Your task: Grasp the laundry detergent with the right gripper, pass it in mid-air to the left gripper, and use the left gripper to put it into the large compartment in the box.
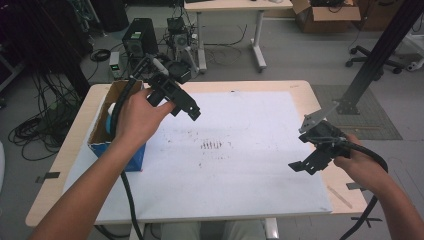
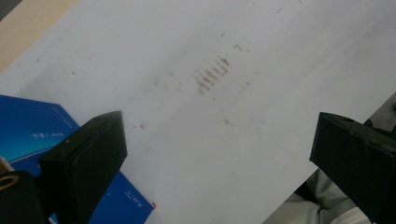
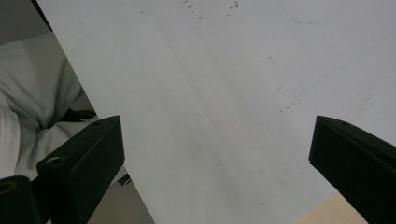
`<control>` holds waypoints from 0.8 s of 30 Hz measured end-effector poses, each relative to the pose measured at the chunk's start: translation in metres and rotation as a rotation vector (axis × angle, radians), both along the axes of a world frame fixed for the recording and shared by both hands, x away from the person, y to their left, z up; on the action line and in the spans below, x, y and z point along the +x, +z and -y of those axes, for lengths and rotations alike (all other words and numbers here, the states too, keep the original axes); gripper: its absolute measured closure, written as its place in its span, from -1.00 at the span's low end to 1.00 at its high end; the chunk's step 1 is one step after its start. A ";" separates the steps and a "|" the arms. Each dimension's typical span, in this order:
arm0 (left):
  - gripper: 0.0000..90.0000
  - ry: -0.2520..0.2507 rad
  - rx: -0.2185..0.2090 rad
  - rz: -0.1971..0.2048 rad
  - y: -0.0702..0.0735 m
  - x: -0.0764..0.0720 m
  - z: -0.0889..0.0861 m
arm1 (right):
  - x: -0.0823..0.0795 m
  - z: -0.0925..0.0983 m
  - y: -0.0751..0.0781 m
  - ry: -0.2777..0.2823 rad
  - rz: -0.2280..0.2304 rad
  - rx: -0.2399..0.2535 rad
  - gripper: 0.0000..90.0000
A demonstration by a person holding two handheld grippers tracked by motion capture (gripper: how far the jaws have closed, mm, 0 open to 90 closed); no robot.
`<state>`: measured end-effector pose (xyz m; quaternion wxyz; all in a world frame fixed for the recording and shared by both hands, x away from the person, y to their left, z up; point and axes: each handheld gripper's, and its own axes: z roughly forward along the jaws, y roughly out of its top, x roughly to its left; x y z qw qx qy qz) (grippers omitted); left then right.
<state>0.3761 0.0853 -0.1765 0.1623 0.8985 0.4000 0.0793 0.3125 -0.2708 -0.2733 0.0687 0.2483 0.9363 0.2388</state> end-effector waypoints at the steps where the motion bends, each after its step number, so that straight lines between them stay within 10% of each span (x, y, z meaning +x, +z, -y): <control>1: -0.91 -0.020 0.003 -0.008 -0.001 0.003 0.002 | 0.000 0.000 0.000 0.001 -0.002 -0.004 -0.93; 24: -0.91 -0.230 0.044 -0.047 -0.011 0.024 0.044 | 0.007 -0.006 0.002 0.011 -0.020 -0.011 -0.94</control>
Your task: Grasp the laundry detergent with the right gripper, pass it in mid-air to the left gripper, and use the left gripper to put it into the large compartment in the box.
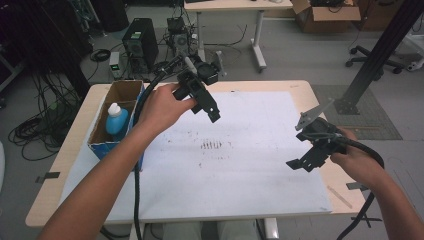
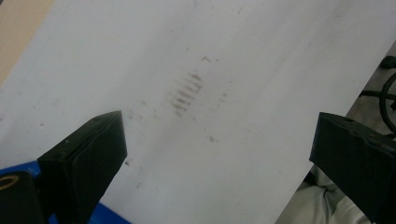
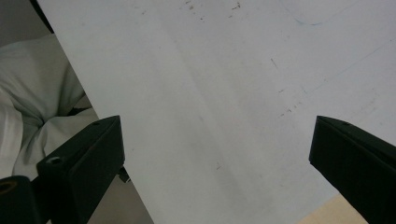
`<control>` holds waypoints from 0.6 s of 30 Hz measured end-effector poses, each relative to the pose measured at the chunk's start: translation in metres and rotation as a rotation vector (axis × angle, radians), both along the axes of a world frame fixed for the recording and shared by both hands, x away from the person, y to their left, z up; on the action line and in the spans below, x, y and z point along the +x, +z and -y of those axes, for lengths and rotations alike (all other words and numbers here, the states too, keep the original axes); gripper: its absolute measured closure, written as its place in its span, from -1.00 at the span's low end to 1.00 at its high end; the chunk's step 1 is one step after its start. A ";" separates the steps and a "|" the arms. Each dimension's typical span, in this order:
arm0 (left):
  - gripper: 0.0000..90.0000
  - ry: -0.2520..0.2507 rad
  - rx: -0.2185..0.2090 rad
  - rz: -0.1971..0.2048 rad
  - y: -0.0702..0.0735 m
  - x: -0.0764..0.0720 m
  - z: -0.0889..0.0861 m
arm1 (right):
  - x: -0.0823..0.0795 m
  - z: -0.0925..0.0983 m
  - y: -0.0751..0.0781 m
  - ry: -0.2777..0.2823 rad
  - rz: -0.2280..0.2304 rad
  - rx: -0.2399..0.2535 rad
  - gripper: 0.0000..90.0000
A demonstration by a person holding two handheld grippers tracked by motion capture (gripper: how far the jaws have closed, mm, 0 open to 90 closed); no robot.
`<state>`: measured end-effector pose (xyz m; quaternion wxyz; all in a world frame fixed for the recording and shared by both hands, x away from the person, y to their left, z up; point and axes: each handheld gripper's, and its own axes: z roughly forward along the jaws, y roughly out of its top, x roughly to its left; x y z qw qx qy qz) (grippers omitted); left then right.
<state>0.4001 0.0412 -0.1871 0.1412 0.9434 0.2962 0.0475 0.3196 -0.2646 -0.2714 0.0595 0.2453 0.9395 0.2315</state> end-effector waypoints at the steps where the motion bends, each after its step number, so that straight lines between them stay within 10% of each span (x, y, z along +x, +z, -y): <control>1: -0.91 -0.021 0.002 0.000 -0.001 0.001 0.005 | 0.000 0.000 0.000 0.000 -0.001 0.000 -0.94; 18: -0.91 -0.125 0.023 -0.006 -0.004 0.002 0.022 | -0.002 0.001 0.001 0.008 -0.004 -0.002 -0.94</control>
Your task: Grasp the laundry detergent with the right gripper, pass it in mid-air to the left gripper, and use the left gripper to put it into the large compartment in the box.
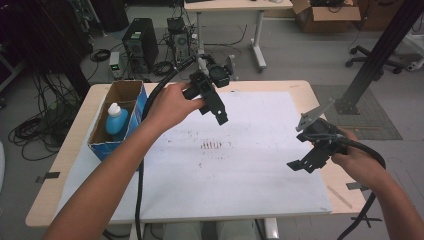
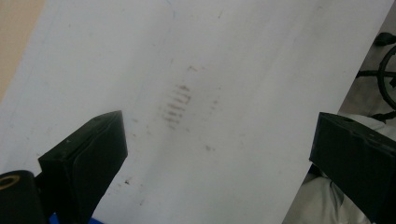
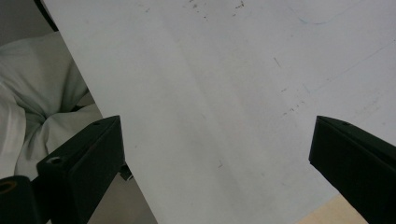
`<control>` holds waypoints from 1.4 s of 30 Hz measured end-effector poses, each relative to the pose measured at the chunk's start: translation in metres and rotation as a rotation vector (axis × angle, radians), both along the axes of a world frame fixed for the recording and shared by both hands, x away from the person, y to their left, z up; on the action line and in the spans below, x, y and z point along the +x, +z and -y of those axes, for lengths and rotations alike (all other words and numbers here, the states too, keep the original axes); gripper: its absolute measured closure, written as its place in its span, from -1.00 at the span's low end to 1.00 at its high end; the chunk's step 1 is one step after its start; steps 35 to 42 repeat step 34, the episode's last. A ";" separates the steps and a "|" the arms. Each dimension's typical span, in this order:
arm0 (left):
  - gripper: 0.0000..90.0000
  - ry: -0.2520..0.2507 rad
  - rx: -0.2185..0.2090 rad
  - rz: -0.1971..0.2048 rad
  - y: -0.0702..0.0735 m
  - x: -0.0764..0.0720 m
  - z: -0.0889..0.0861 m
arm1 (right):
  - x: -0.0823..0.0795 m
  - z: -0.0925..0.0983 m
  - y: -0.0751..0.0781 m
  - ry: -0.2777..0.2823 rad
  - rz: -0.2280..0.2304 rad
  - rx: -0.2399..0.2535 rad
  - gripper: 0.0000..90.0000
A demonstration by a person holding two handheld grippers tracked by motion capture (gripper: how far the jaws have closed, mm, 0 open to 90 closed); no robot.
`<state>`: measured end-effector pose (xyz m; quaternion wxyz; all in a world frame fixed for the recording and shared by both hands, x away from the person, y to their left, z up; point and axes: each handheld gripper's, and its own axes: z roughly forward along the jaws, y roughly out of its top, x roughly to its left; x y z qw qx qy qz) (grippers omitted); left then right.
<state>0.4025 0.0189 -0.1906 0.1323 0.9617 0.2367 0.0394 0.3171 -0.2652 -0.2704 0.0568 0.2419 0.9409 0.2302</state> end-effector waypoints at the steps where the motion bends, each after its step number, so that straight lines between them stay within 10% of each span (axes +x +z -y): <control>1: -0.91 -0.005 0.004 -0.001 -0.001 0.000 0.000 | 0.000 0.000 0.000 0.002 0.000 0.000 -0.94; 42: -0.91 0.006 -0.008 -0.003 -0.003 -0.001 -0.011 | 0.001 -0.008 -0.006 0.026 -0.007 -0.010 -0.93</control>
